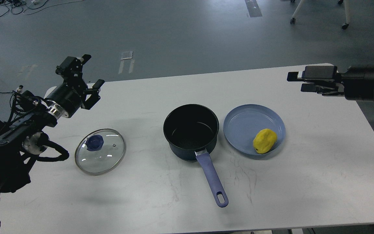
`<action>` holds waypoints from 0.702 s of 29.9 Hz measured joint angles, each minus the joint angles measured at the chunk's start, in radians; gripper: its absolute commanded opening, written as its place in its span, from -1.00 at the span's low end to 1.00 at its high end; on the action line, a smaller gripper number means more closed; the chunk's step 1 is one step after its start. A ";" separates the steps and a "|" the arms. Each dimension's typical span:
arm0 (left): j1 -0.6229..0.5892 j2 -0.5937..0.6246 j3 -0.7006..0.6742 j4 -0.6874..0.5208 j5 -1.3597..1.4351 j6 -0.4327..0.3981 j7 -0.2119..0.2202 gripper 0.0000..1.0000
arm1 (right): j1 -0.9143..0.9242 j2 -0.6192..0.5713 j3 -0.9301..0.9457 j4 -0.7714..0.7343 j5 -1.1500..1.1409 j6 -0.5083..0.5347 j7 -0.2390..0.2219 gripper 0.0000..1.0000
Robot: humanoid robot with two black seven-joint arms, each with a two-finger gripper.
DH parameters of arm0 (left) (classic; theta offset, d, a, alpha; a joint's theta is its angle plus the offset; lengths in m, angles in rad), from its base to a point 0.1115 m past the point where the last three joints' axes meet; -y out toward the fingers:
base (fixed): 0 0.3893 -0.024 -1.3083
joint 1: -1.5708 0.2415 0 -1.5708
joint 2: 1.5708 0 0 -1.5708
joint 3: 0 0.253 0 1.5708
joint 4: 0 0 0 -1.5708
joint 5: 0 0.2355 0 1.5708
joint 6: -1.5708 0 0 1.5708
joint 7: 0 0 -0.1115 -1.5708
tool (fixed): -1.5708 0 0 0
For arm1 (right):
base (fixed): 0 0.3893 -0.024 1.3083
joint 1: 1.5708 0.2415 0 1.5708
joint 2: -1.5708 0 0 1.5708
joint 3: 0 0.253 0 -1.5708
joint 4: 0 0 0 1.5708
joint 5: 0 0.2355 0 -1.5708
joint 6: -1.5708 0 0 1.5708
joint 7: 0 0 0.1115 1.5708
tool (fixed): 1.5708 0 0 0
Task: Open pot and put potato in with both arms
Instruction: 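Move the right gripper down toward the yellow potato on the plate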
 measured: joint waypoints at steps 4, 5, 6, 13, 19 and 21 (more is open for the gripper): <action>-0.003 -0.003 0.001 -0.001 0.002 0.000 0.000 0.96 | 0.217 0.044 -0.229 0.011 -0.111 0.000 0.000 1.00; -0.003 -0.003 0.001 -0.001 0.002 0.000 0.000 0.96 | 0.267 0.070 -0.288 0.011 -0.133 0.000 0.000 1.00; -0.003 -0.003 0.001 -0.001 0.003 0.000 0.000 0.96 | 0.306 0.095 -0.337 0.010 -0.151 0.000 0.000 1.00; -0.003 -0.003 0.008 -0.016 0.004 0.000 0.000 0.96 | 0.442 0.330 -0.562 -0.070 -0.228 0.000 0.000 1.00; -0.002 0.004 0.007 -0.027 0.004 0.000 0.000 0.96 | 0.447 0.557 -0.719 -0.226 -0.242 -0.001 0.000 1.00; -0.002 0.007 0.007 -0.028 0.004 0.000 0.000 0.96 | 0.443 0.604 -0.763 -0.254 -0.242 -0.002 0.000 1.00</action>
